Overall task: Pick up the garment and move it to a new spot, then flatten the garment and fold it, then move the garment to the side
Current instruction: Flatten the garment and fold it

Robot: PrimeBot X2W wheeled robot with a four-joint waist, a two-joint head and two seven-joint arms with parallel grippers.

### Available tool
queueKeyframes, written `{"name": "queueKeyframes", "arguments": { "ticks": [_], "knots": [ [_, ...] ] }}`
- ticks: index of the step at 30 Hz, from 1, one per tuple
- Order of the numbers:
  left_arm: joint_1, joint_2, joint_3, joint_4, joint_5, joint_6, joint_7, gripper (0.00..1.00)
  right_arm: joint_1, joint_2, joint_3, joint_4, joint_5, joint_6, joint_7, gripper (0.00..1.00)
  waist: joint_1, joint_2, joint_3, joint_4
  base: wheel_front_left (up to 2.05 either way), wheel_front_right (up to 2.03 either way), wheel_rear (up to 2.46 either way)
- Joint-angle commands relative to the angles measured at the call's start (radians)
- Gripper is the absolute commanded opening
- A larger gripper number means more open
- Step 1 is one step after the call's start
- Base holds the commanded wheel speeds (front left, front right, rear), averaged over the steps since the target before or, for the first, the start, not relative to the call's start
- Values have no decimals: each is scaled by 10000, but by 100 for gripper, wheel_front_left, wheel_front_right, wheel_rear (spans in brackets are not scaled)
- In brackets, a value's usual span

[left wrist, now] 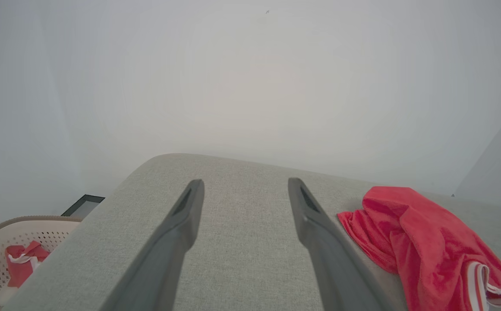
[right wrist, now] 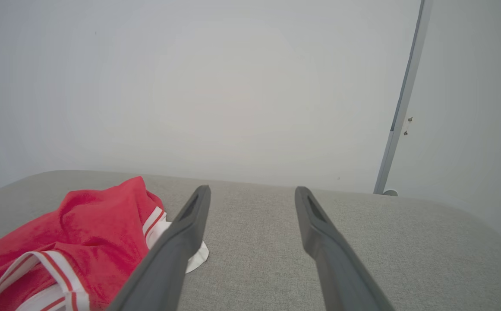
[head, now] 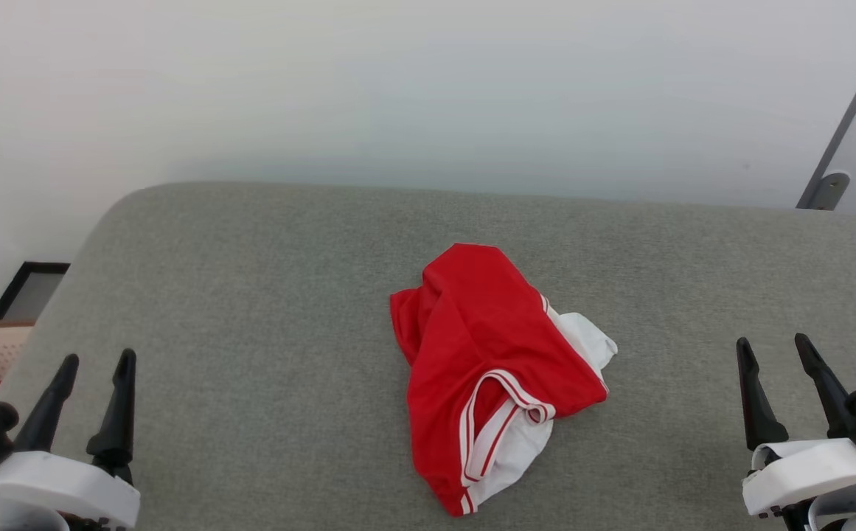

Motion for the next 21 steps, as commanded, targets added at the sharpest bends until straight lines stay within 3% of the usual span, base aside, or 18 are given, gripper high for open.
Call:
{"name": "queueKeyframes", "arguments": {
  "ticks": [1,14,21],
  "knots": [
    [-45,-27,-10,-9,5,-31,-48,100,16,-23,-3,-31,-59,-14,47,100,0,-1,35,53,0,0,0],
    [-444,-270,-356,-307,323,-55,-81,100,-1550,-627,908,857,214,-14,946,100,0,-1,860,975,0,0,0],
    [-798,-633,-582,-391,578,-115,-156,100,-2826,-1239,1640,2003,597,-14,2139,100,0,-1,1629,1588,0,0,0]
  ]
}}
